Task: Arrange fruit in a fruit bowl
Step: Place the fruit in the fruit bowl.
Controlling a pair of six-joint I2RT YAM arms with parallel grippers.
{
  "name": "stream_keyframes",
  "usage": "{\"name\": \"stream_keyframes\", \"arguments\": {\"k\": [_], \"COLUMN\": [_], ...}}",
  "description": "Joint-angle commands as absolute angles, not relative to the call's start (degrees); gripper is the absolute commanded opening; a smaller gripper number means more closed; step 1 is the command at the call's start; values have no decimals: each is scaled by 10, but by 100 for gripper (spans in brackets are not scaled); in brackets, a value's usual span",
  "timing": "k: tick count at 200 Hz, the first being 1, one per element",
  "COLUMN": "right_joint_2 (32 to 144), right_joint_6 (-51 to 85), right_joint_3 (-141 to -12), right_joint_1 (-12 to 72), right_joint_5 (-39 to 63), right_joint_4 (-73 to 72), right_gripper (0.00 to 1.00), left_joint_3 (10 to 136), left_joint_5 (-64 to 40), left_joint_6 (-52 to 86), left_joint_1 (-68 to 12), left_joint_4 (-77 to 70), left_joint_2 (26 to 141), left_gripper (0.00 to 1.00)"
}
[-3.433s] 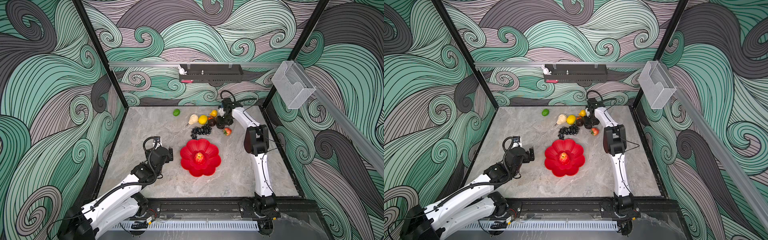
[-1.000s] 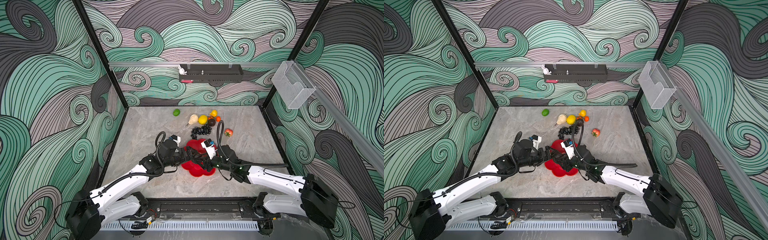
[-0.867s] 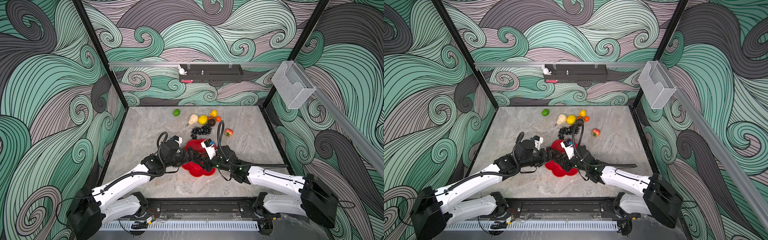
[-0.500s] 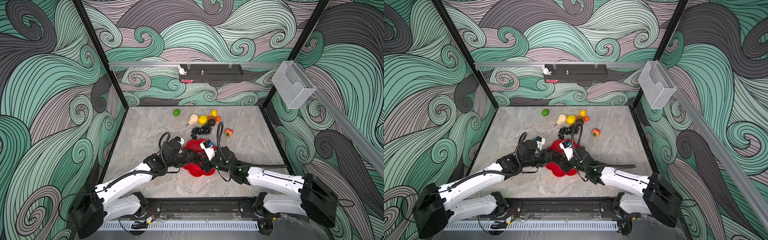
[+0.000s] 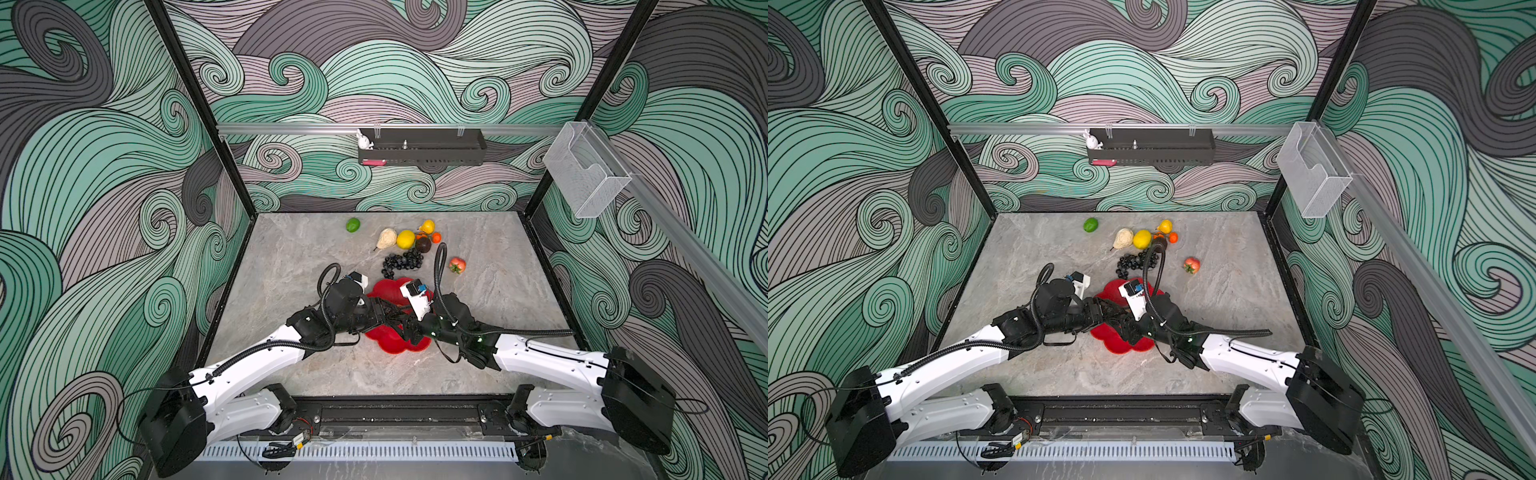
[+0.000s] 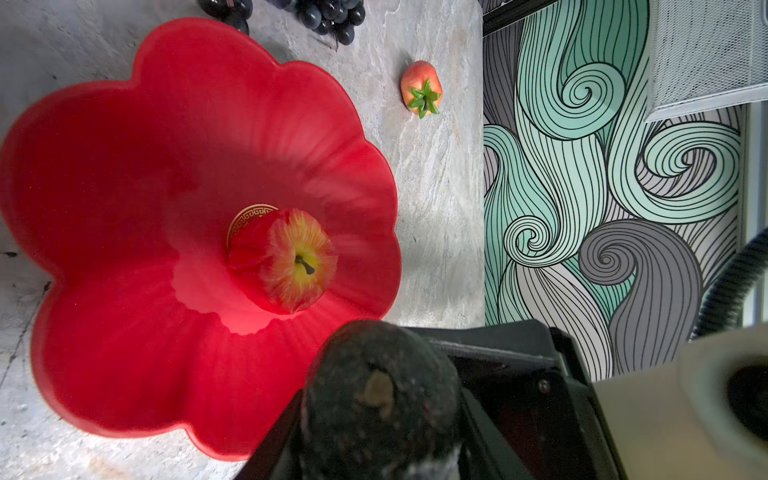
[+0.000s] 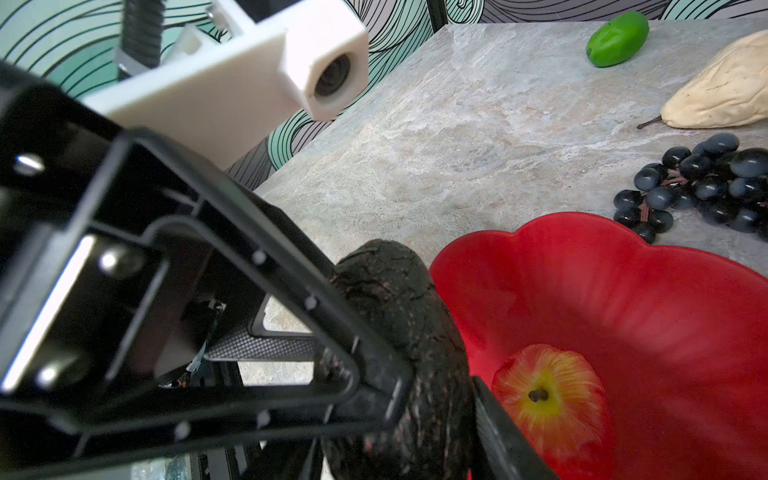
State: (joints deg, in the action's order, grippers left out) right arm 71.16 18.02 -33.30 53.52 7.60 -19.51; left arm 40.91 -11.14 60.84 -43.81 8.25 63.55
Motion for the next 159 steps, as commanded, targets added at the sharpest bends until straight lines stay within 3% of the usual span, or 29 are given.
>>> {"name": "stream_keyframes", "arguments": {"k": [1,32,58,104,159], "right_joint_2": [704,634,564,516,492], "right_joint_6": [169,137,129,181,236], "right_joint_3": [-336,-319,-286,-263,-251], "right_joint_1": [537,537,534,511,465], "right_joint_5": [44,-54,-137,-245,-241], "right_joint_4": [-182,-135,-129,-97,-71], "right_gripper": [64,87,96,100,100], "left_joint_3": [444,497,531,634,766], "left_joint_5": [-76,3,55,32,48], "left_joint_6": [582,508,454,405,346], "left_joint_1": [-443,-443,-442,-442,-440], "left_joint_4": [131,253,324,433,566], "left_joint_2": [630,625,640,755,913], "left_gripper": [48,47,48,48,47]}}
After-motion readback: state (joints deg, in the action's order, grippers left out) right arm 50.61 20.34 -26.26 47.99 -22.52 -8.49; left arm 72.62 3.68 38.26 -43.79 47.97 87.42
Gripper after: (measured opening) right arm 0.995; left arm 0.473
